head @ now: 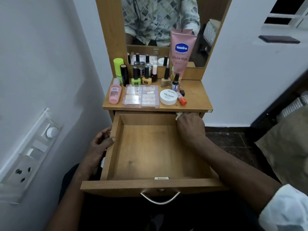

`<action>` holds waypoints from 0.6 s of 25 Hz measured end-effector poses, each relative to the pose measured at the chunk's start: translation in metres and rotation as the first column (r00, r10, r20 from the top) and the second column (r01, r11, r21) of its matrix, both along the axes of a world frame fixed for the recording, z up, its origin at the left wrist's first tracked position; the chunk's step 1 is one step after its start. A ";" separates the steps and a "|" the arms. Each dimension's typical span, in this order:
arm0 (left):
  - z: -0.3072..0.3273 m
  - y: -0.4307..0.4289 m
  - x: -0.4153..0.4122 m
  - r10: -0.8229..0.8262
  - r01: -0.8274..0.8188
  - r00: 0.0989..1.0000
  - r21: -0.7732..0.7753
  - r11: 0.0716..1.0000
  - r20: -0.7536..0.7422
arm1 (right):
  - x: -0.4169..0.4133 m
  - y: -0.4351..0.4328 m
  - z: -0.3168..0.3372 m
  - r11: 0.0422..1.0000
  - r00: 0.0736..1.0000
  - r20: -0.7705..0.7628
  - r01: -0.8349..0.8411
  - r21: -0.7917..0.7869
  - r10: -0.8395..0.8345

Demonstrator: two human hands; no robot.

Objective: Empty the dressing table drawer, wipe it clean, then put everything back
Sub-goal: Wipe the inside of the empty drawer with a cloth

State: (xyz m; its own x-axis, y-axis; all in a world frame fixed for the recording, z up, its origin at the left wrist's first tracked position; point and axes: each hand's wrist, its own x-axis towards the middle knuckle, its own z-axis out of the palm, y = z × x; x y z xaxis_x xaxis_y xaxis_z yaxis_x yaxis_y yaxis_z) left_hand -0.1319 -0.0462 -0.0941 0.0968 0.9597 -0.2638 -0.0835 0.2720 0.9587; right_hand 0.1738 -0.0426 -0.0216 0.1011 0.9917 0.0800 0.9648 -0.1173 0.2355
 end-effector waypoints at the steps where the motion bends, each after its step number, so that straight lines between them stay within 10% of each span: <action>1: 0.006 -0.001 0.000 -0.015 0.014 0.999 -0.020 1.000 -0.034 | 0.000 -0.006 -0.001 1.000 0.997 -0.073 -0.006 0.031 0.008; 4: 0.040 0.004 0.001 0.001 0.016 0.927 0.044 0.999 -0.375 | 0.006 -0.024 -0.003 0.993 0.886 -0.461 0.092 0.078 -0.046; 7: 0.083 -0.002 0.043 0.000 0.186 0.765 0.220 0.958 -0.644 | 0.014 -0.028 -0.007 0.963 0.550 -0.829 0.262 0.055 -0.102; 11: 0.080 -0.015 0.147 -0.385 0.398 0.866 -0.024 0.917 -0.321 | 0.008 -0.038 -0.010 0.967 0.210 -0.973 0.253 -0.041 -0.096; 15: 0.065 0.003 0.195 -0.368 0.346 0.924 -0.183 0.920 -0.104 | 0.003 -0.057 -0.009 0.993 -0.071 -0.992 0.051 -0.104 -0.101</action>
State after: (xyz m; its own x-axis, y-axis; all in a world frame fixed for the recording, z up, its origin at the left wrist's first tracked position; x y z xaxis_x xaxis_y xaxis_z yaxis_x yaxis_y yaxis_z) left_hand 0.0632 -0.0432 -0.0294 0.3784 0.8126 -0.4432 0.1727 0.4084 0.8963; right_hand 0.1771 -0.0991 -0.0309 0.1231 0.9701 -0.2091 0.1604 -0.2274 -0.9605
